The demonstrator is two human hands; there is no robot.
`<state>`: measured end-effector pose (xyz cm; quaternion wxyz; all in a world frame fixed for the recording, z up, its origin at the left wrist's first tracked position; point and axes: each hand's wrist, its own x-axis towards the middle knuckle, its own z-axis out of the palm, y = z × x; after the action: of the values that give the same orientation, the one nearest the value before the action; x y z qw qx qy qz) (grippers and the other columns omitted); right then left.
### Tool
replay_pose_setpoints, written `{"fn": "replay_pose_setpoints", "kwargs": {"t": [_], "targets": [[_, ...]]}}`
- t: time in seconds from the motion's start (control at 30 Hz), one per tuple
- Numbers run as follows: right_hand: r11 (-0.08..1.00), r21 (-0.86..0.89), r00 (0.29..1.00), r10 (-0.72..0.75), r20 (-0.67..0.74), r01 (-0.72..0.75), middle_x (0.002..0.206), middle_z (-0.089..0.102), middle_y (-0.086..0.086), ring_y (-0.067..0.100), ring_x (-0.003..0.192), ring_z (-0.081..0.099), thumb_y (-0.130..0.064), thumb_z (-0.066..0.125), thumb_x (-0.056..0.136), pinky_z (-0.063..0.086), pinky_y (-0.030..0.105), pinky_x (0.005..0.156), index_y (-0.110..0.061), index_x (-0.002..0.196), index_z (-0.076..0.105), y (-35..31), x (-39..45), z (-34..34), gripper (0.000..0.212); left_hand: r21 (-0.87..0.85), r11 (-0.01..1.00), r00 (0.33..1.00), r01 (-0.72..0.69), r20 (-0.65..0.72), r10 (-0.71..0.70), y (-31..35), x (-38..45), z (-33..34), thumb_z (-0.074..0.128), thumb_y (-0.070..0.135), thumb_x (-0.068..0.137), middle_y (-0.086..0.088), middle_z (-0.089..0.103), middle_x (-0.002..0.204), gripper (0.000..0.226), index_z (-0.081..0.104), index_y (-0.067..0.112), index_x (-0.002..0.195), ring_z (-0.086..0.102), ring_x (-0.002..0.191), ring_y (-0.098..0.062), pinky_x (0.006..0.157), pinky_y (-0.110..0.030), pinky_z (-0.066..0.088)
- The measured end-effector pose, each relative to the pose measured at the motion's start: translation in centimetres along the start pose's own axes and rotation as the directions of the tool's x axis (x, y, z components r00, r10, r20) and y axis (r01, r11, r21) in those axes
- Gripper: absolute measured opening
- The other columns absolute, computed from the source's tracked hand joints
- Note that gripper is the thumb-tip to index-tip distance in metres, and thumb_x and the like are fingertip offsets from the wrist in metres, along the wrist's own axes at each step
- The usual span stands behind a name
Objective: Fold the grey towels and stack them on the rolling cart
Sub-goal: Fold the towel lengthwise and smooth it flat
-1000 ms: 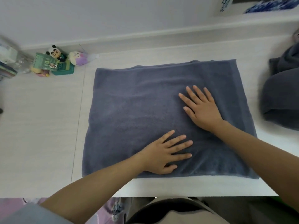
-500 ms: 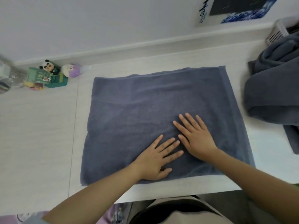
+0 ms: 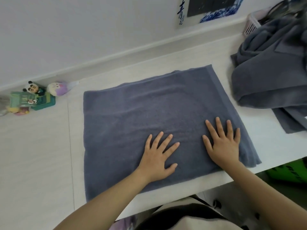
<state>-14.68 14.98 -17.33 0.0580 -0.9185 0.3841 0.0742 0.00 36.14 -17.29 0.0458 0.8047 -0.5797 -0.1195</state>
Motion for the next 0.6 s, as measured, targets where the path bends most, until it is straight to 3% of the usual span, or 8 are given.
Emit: {"fn": "replay_pose_setpoints", "kwargs": {"t": [0.07,0.17,0.3,0.4,0.5,0.53,0.6], "targets": [[1.000,-0.007,1.000,0.008,-0.006,-0.008,0.157,0.019,0.005,0.034,0.144,0.008,-0.058,0.012,0.090,-0.010,0.052,0.113,-0.034,0.149,0.020,-1.8,0.3,-0.8,0.064,-0.069,0.997,0.998,0.030,-0.059,-0.034,-0.8,0.6,-0.6,0.045,0.050,0.085,-0.003,0.033,0.153,0.066,0.035,0.026,0.146,0.025,0.141,-0.025,0.112,-0.052,0.020],[0.976,0.024,0.975,-0.215,-0.051,0.216,0.152,0.031,0.007,0.031,0.142,0.021,-0.051,0.024,0.093,0.001,0.050,0.115,-0.028,0.145,0.035,-6.4,0.8,-1.3,0.058,-0.027,0.993,0.992,0.112,-0.056,-0.113,-3.2,1.9,-1.4,0.040,0.050,0.088,-0.004,0.019,0.158,0.066,0.031,0.024,0.148,0.014,0.145,-0.029,0.115,-0.050,0.004],[0.963,0.033,0.964,-0.267,-0.007,0.267,0.154,0.026,0.002,0.027,0.143,0.018,-0.054,0.022,0.094,0.005,0.046,0.115,-0.033,0.147,0.023,-8.5,1.4,0.2,0.057,0.086,0.962,0.965,0.261,-0.001,-0.262,-8.7,2.0,-1.6,0.024,0.064,0.088,0.003,0.005,0.159,0.069,0.010,0.036,0.150,0.003,0.147,-0.030,0.112,-0.058,-0.006],[0.964,0.025,0.964,-0.263,-0.031,0.264,0.153,0.028,0.000,0.026,0.143,0.020,-0.053,0.024,0.094,0.009,0.046,0.115,-0.034,0.147,0.025,-8.5,1.5,0.8,0.057,0.087,0.867,0.870,0.490,0.009,-0.493,-14.4,1.6,-2.8,0.007,0.071,0.084,0.007,-0.012,0.158,0.070,-0.007,0.043,0.147,-0.013,0.146,-0.027,0.113,-0.056,-0.014],[0.969,0.019,0.968,-0.246,-0.049,0.247,0.151,0.033,0.002,0.028,0.141,0.024,-0.051,0.025,0.092,0.011,0.047,0.115,-0.031,0.145,0.032,-8.8,1.4,0.5,0.057,0.012,0.750,0.749,0.661,0.050,-0.661,-17.6,1.6,-4.3,0.014,0.070,0.089,0.004,-0.017,0.159,0.070,-0.007,0.041,0.149,-0.019,0.145,-0.028,0.113,-0.058,-0.014],[0.972,0.019,0.971,-0.233,-0.056,0.234,0.150,0.036,0.004,0.029,0.140,0.026,-0.050,0.027,0.091,0.011,0.047,0.115,-0.030,0.144,0.036,-9.4,1.4,0.3,0.057,-0.006,0.753,0.753,0.658,0.036,-0.657,-17.9,1.6,-4.7,0.015,0.068,0.090,0.002,-0.017,0.159,0.070,-0.006,0.038,0.150,-0.019,0.145,-0.028,0.113,-0.057,-0.015],[0.974,0.026,0.971,-0.224,-0.079,0.226,0.147,0.041,0.007,0.029,0.137,0.029,-0.046,0.030,0.089,0.011,0.047,0.114,-0.024,0.139,0.046,-11.1,1.9,-0.2,0.057,0.005,0.842,0.841,0.540,-0.043,-0.539,-17.1,2.0,-5.1,0.008,0.066,0.088,0.000,-0.018,0.158,0.072,-0.006,0.034,0.150,-0.021,0.144,-0.027,0.113,-0.054,-0.018]]}}
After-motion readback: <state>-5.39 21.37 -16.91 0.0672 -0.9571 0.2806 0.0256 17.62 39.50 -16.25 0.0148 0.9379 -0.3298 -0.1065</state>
